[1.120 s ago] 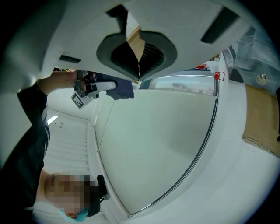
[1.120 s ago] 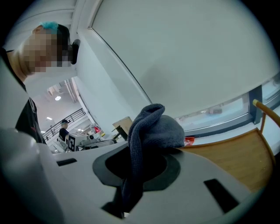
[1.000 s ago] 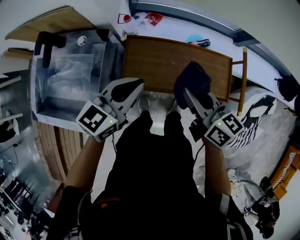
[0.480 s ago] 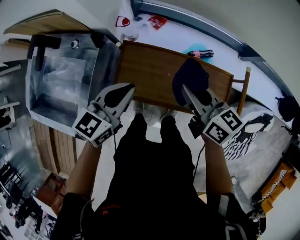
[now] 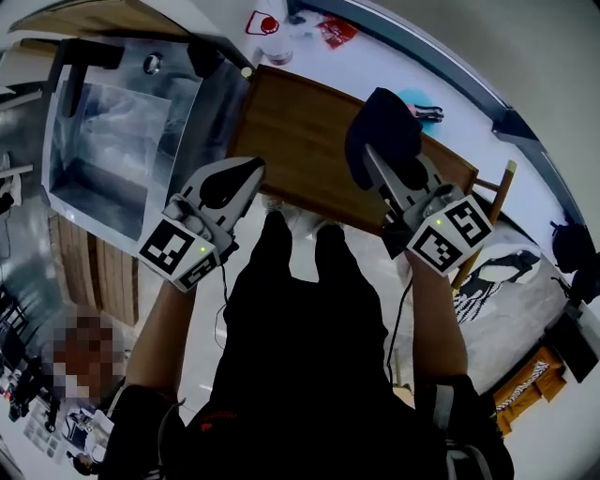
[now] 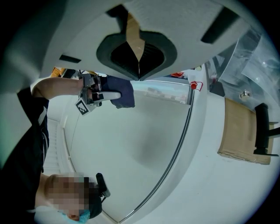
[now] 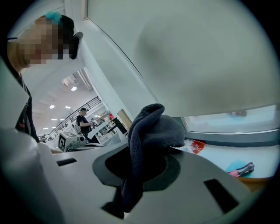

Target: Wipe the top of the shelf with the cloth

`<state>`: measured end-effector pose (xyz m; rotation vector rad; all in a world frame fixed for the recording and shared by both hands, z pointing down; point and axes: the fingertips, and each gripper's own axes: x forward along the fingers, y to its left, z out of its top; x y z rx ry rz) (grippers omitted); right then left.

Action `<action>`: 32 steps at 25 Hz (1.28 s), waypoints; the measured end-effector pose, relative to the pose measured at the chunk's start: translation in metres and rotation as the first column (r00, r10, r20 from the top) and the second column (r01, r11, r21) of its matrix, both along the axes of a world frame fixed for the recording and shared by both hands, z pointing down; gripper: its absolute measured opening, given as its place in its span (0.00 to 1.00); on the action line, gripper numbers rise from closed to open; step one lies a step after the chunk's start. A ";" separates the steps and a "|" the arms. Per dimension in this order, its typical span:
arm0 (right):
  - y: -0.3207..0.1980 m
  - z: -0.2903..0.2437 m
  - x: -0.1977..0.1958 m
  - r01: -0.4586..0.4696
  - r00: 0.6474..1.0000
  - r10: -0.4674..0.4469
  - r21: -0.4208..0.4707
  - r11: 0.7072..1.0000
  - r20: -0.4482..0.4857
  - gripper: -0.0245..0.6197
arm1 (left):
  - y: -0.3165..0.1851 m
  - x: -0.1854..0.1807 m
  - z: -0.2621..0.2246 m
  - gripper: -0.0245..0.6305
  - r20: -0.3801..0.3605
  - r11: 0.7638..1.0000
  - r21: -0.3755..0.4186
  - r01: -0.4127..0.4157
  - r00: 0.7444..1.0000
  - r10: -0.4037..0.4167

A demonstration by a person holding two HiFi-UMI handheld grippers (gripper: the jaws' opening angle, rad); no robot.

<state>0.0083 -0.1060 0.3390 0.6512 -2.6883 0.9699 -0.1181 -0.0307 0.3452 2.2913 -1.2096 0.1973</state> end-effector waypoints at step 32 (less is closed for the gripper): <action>-0.039 0.126 -0.154 0.198 0.961 -0.183 0.053 0.979 -0.207 0.13 | 0.042 -0.084 0.055 0.07 -0.032 0.988 -0.112 0.110 0.993 -0.114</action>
